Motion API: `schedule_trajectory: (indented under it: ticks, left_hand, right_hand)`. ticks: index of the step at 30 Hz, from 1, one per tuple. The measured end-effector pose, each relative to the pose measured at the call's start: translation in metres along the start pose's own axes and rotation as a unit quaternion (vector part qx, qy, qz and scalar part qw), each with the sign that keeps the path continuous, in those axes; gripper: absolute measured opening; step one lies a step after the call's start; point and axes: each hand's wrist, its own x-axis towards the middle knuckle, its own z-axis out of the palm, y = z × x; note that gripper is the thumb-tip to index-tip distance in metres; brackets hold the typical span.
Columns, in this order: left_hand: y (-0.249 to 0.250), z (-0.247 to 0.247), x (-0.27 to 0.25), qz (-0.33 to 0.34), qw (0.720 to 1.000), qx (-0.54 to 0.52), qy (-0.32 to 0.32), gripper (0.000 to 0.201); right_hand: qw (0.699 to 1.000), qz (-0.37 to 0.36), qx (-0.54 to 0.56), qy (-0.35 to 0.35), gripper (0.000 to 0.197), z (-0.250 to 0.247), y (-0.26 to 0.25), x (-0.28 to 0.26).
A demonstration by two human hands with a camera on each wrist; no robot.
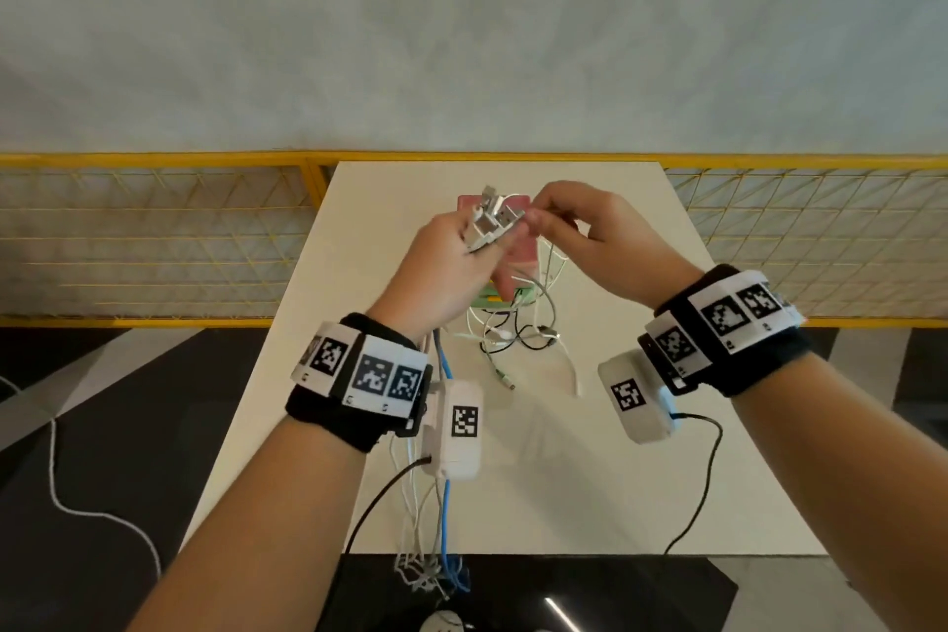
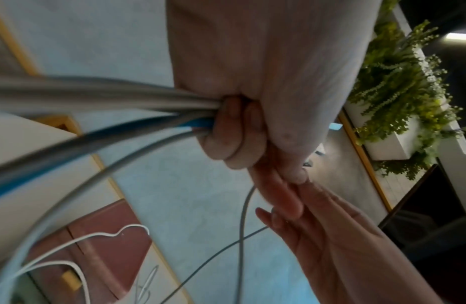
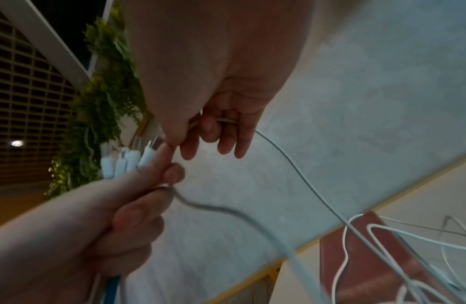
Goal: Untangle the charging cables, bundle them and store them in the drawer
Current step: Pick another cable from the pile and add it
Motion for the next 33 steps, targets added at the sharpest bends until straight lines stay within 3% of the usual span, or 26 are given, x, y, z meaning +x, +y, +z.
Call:
schedule_trajectory:
  ticks: [3, 6, 8, 10, 13, 14, 16, 17, 20, 23, 25, 29, 33]
  left_hand:
    - [0.004, -0.009, 0.000, 0.011, 0.994, -0.054, 0.094, 0.026]
    - [0.001, -0.024, 0.003, -0.003, 0.969, -0.120, 0.214, 0.024]
    - [-0.005, -0.028, 0.007, -0.022, 0.963, -0.104, 0.246, 0.022]
    - [-0.008, -0.027, 0.006, -0.014, 0.966, -0.091, 0.240, 0.011]
    - [-0.005, -0.017, -0.001, 0.025, 0.990, -0.077, 0.117, 0.042]
    - [-0.003, -0.012, -0.002, 0.035, 0.996, -0.044, 0.067, 0.040]
    - [0.003, -0.004, -0.003, 0.036, 0.999, 0.001, 0.018, 0.012]
    - [0.005, -0.004, -0.003, 0.032, 0.999, -0.010, 0.022, 0.007]
    - [0.008, -0.008, -0.004, 0.035, 0.993, -0.061, 0.099, 0.019]
    - [0.009, -0.028, -0.001, 0.015, 0.960, -0.152, 0.234, 0.021]
    - [0.004, -0.046, 0.004, 0.009, 0.942, -0.167, 0.290, 0.020]
    - [-0.009, -0.060, 0.005, -0.012, 0.951, -0.107, 0.290, 0.028]
    - [-0.016, -0.053, 0.000, -0.024, 0.955, -0.100, 0.278, 0.023]
  right_hand:
    - [0.999, 0.043, -0.009, -0.022, 0.019, -0.003, 0.015, -0.004]
    - [0.994, 0.095, -0.023, -0.054, 0.024, 0.007, 0.043, -0.016]
    - [0.991, 0.112, -0.030, -0.065, 0.025, 0.012, 0.051, -0.022]
    - [0.992, 0.106, -0.038, -0.061, 0.024, 0.011, 0.044, -0.022]
    - [0.995, 0.064, -0.055, -0.058, 0.023, 0.006, 0.013, -0.016]
    - [0.996, 0.044, -0.054, -0.055, 0.022, 0.003, 0.002, -0.013]
    - [0.998, 0.011, -0.044, -0.033, 0.020, -0.002, -0.016, -0.008]
    - [0.999, 0.007, -0.038, -0.021, 0.019, -0.005, -0.019, -0.007]
    - [0.999, 0.040, -0.027, -0.019, 0.019, -0.007, -0.006, -0.008]
    - [0.989, 0.110, -0.071, -0.065, 0.024, 0.003, 0.030, -0.023]
    - [0.981, 0.157, -0.072, -0.085, 0.027, 0.007, 0.053, -0.037]
    - [0.985, 0.157, -0.060, -0.038, 0.024, 0.004, 0.053, -0.046]
    - [0.995, 0.046, -0.039, 0.079, 0.022, -0.013, 0.014, -0.033]
